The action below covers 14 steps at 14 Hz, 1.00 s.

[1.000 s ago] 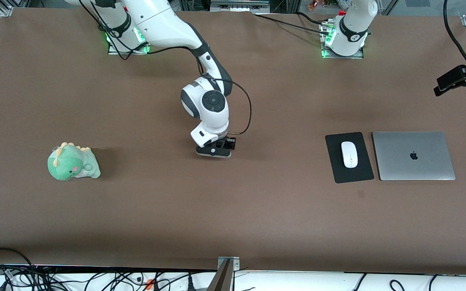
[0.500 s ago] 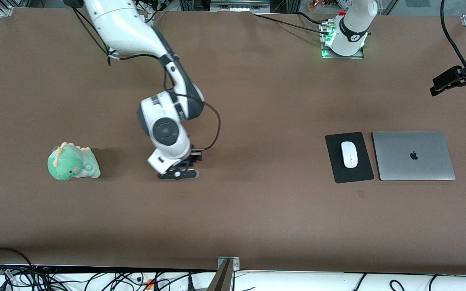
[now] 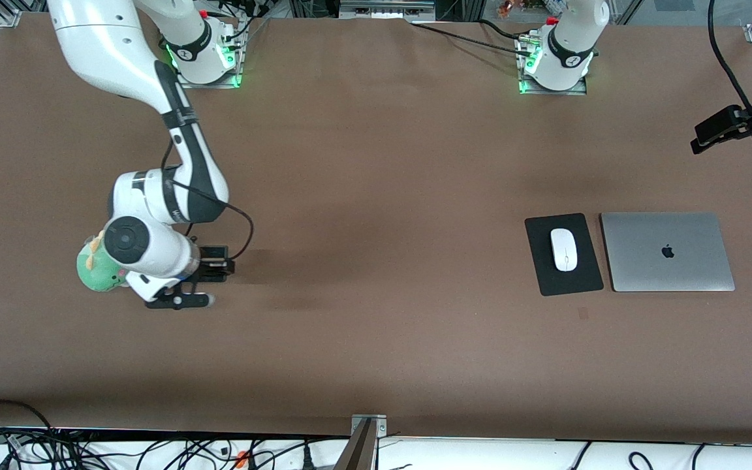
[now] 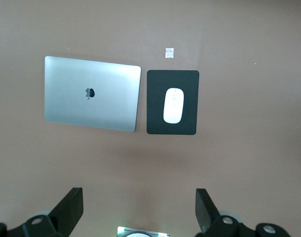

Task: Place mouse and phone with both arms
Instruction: 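Carry the phone beside the green plush toy and open the right gripper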

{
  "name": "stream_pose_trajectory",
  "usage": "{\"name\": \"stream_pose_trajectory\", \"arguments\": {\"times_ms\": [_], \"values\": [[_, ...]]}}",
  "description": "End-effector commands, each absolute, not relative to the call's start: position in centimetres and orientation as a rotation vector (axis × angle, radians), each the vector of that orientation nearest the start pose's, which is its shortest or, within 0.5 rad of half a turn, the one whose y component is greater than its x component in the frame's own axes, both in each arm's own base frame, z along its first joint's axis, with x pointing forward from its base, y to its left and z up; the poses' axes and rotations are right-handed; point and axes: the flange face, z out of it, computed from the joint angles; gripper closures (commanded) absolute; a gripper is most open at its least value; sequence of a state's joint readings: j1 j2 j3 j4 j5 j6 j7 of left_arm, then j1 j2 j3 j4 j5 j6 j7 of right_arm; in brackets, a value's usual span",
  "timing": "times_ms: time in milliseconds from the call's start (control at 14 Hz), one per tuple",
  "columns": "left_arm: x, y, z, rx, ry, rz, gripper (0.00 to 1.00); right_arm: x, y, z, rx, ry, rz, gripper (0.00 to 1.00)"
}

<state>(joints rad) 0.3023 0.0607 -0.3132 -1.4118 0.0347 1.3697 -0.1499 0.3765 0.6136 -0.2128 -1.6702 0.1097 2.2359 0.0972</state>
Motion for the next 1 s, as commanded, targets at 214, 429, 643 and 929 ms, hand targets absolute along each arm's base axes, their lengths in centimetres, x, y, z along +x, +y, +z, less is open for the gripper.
{"name": "stream_pose_trajectory", "arguments": {"times_ms": [214,429,643,929], "values": [[54.4,0.2,65.1,-3.134,-0.2,0.155,0.0,61.9,9.8,20.4,-3.159,-0.102,-0.18,0.94],[54.4,0.2,65.2,-3.134,-0.202,0.15,0.0,61.8,9.5,19.7,-3.161,-0.168,-0.202,0.94],[54.5,0.2,65.1,-3.135,-0.202,0.15,0.0,61.1,8.4,18.8,-3.153,-0.13,-0.301,0.78],[54.5,0.1,65.0,-3.135,-0.2,0.155,0.0,61.1,8.8,18.9,-3.145,-0.134,-0.307,0.0]]}}
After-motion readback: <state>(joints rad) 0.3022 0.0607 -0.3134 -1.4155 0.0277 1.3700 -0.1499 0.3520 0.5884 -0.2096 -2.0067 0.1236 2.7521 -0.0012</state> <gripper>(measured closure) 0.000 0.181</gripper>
